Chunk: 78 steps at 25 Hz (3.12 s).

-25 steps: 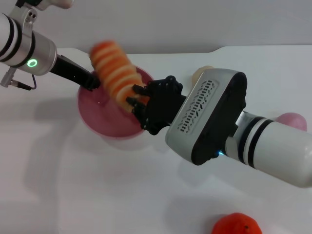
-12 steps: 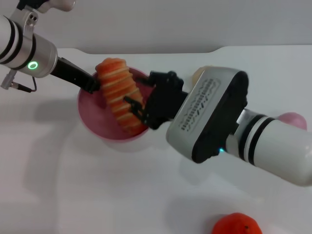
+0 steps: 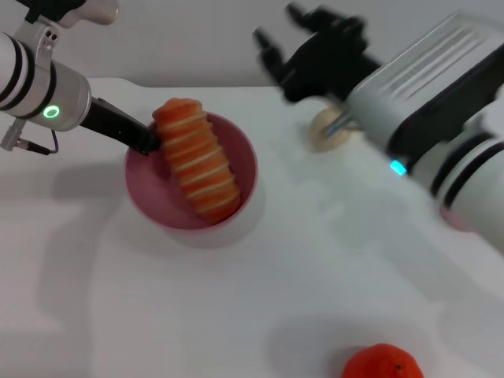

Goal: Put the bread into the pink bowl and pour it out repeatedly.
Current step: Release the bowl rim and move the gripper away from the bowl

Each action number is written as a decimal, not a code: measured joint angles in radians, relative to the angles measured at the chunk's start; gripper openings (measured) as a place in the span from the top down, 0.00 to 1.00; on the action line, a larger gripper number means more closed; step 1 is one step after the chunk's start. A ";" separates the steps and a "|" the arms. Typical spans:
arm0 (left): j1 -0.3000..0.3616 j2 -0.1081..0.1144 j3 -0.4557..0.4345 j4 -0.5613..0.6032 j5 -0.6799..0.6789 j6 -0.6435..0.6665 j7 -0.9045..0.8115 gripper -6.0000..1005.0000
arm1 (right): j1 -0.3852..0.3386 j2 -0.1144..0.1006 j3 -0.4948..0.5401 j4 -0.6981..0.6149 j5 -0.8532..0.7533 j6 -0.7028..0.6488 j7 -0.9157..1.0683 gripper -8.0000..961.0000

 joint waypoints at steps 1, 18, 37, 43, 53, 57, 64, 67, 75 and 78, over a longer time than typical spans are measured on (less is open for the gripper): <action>0.001 0.000 0.000 0.000 -0.003 -0.001 0.001 0.95 | -0.006 0.000 0.017 -0.007 0.013 0.001 0.013 0.53; 0.005 -0.002 0.015 0.001 -0.084 -0.063 0.022 0.95 | -0.050 -0.006 0.263 -0.024 -0.001 -0.115 0.281 0.53; 0.007 -0.002 0.170 -0.022 -0.139 -0.012 -0.011 0.95 | -0.103 -0.007 0.115 0.171 -0.181 0.421 0.302 0.53; -0.007 -0.003 0.195 -0.069 -0.139 -0.013 -0.013 0.95 | -0.099 -0.009 0.103 0.194 -0.187 0.433 0.303 0.53; -0.015 -0.005 0.224 -0.131 -0.139 -0.044 -0.014 0.95 | -0.094 -0.008 0.085 0.211 -0.191 0.448 0.304 0.53; -0.017 -0.005 0.231 -0.143 -0.139 -0.048 -0.014 0.95 | -0.094 -0.008 0.077 0.216 -0.197 0.450 0.304 0.53; -0.023 -0.005 0.240 -0.152 -0.136 -0.054 -0.015 0.95 | -0.095 -0.008 0.065 0.228 -0.199 0.472 0.304 0.53; -0.027 -0.005 0.242 -0.160 -0.136 -0.054 -0.016 0.95 | -0.098 -0.008 0.064 0.230 -0.199 0.475 0.304 0.53; -0.027 -0.005 0.245 -0.158 -0.138 -0.053 -0.016 0.89 | -0.101 -0.008 0.058 0.230 -0.200 0.475 0.304 0.53; -0.027 -0.005 0.241 -0.148 -0.139 -0.053 -0.016 0.85 | -0.101 -0.009 0.050 0.232 -0.200 0.475 0.304 0.53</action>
